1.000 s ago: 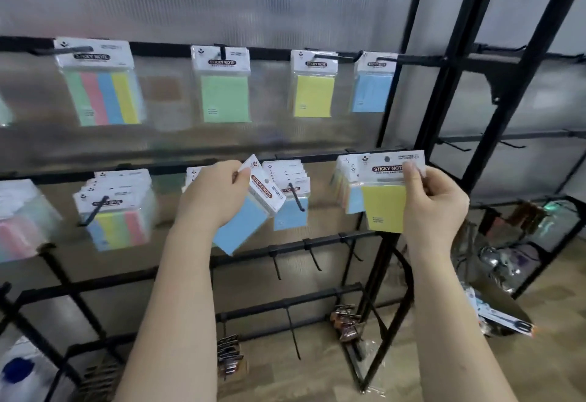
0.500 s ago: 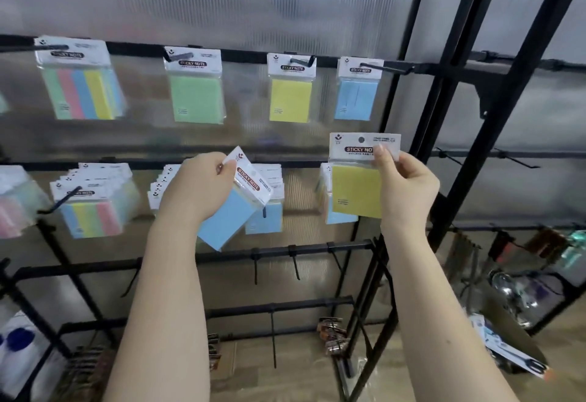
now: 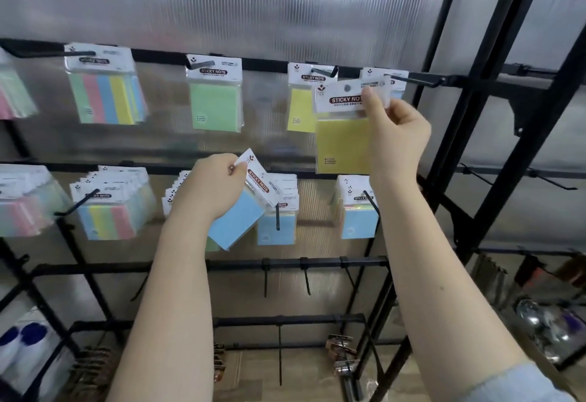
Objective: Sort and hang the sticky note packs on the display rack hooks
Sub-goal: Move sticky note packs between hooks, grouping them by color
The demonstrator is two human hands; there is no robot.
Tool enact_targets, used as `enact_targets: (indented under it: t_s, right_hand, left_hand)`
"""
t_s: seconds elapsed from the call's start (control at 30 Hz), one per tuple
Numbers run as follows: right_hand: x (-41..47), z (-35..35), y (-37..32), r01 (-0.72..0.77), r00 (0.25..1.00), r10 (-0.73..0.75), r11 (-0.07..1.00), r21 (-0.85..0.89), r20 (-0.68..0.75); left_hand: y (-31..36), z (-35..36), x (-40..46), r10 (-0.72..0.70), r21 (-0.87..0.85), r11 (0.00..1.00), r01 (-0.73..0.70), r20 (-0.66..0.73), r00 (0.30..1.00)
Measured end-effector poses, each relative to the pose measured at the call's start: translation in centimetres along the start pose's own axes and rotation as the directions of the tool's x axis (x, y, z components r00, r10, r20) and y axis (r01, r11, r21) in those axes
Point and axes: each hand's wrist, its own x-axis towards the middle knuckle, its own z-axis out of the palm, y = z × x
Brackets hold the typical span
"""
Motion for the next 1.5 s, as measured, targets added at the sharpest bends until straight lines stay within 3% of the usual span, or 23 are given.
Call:
enact_targets:
  t_s: [0.23,0.53,0.8,0.97,1.27,1.5]
  right_hand:
    - [1.3,2.7,-0.3,-0.042,0.997,0.039,0.998,0.051,0.062]
    - [2.4,3.0,0.6,-0.052,0.998,0.054,0.996,0.070,-0.027]
    - [4.0,4.3,3.0,-0.117,0.993,0.116,0.993,-0.017,-0.010]
    - [6.6,6.2,4.3,-0.182,0.983,0.186,0.970,-0.159,0.009]
    - [9.4,8.4,5.6,-0.277,0.960,0.279,0.949,-0.153,-0.012]
    - [10.6,8.8,6.5,-0.264,0.964,0.264,0.946,-0.186,-0.029]
  left_hand:
    - [-1.1,-0.7,0.6,-0.007,0.026,1.000,0.008,-0.030,1.000]
    - [-2.1,-1.4,0.9,-0.030,0.043,0.999,0.032,-0.046,0.998]
    - [-2.5,-1.4,1.5,-0.032,0.011,0.999,0.032,-0.046,0.998]
    - [-3.1,-1.4,1.9,-0.038,0.011,0.999,0.038,-0.060,0.998]
    - [-3.1,-0.4,2.5,0.006,-0.049,0.999,-0.009,-0.059,0.998]
    - [-2.2,0.2,3.3,0.055,-0.135,0.989,-0.065,-0.077,0.995]
